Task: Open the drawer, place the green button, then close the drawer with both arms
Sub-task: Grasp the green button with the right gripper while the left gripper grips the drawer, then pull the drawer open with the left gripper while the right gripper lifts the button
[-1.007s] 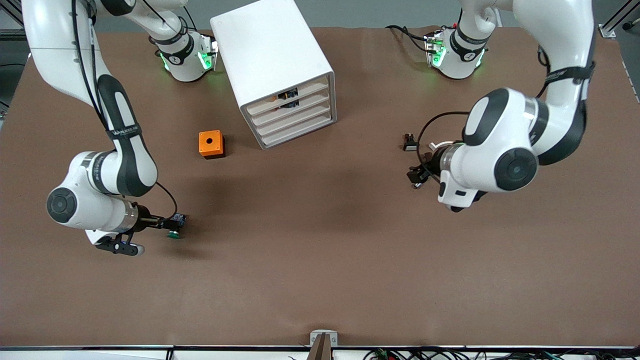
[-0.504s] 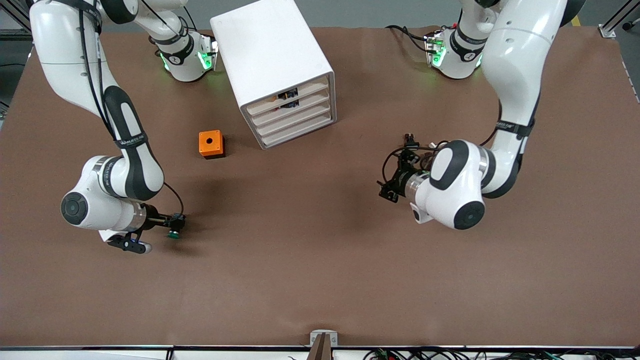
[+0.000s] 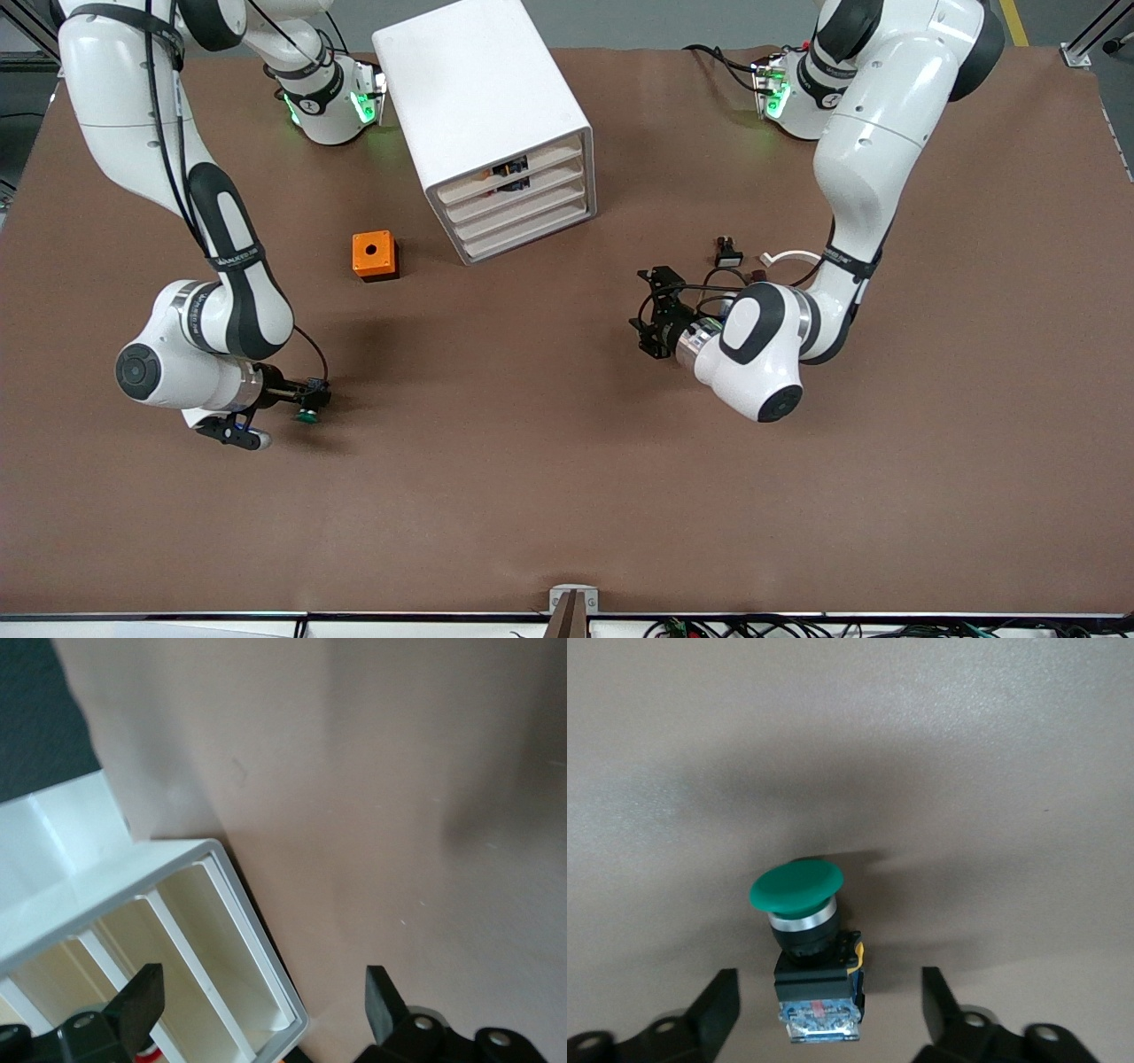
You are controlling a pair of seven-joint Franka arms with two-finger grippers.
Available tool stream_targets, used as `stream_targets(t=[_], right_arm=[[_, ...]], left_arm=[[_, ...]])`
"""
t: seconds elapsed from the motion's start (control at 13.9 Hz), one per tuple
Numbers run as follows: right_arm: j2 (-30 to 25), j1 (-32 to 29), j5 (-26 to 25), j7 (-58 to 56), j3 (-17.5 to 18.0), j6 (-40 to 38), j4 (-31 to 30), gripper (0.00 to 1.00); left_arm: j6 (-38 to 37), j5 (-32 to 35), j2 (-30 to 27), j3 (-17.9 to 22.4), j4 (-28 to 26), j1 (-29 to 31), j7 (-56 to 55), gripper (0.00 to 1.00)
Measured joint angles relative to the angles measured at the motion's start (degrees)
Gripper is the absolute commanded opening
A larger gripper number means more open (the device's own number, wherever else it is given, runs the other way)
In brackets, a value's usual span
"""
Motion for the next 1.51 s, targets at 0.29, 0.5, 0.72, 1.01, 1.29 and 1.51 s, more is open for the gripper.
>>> stream_targets(t=[0.29, 0.5, 0.72, 1.01, 1.29, 1.51], right_arm=[[-0.07, 0.01, 0.32, 0.0, 0.02, 0.0, 0.07, 0.01], [-0.09, 0.0, 0.33, 0.0, 0.02, 0.43, 0.06, 0.0], [-0.09, 0.0, 0.33, -0.01, 0.03, 0.9, 0.36, 0.0], [-0.15, 0.27, 0.53, 0.07, 0.22, -1.51, 1.91, 0.0], [-0.64, 0.78, 1.32, 2.91, 0.37, -10.18, 6.13, 0.0], [-1.69, 1.14, 1.42, 4.39, 0.85, -13.56, 7.75, 0.0]], left_arm=[[-0.3, -1.72, 3.58, -3.22, 0.08, 0.08, -6.45, 1.0], [-0.94, -4.53, 5.94, -5.53, 0.07, -0.22, -7.77, 1.0], [-2.31, -6.81, 7.1, -8.05, 0.07, -0.58, -8.84, 1.0], [-3.13, -10.12, 7.94, -8.47, 0.07, -1.21, -11.65, 0.67], [-3.95, -10.77, 9.52, -9.03, 0.03, -2.31, -12.67, 0.6], [-4.36, -11.14, 10.42, -9.46, -0.13, -4.26, -13.09, 0.6]])
